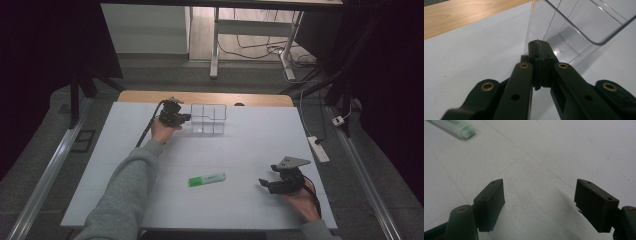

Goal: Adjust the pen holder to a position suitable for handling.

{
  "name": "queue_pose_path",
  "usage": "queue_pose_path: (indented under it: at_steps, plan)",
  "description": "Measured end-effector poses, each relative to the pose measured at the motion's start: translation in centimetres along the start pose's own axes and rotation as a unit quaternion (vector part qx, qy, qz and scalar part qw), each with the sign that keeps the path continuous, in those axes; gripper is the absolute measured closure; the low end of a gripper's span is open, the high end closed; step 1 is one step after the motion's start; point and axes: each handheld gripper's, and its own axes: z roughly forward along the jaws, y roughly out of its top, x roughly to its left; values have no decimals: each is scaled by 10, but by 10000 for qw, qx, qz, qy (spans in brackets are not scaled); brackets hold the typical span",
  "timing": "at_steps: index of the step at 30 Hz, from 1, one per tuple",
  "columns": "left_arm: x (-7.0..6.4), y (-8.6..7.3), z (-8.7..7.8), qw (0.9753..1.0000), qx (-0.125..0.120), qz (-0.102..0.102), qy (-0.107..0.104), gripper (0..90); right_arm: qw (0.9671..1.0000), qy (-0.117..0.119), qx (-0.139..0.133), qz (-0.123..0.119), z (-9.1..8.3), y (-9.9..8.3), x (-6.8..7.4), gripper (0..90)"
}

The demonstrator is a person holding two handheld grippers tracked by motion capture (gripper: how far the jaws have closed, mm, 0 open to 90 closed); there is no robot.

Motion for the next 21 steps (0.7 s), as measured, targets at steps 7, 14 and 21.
queue_pose_path:
  at_steps: [7,14,21]
  plan:
    - [-2,3,4,10000,27,13,-16,893,10000,7,14,-17,0,0,1,233]
    - [-1,0,-5,9998,106,169,11,894,10000,-17,4,-28,0,0,1,233]
    - [-1,-16,-38,9997,-45,232,-42,893,10000,-16,-60,-43,-1,2,1,234]
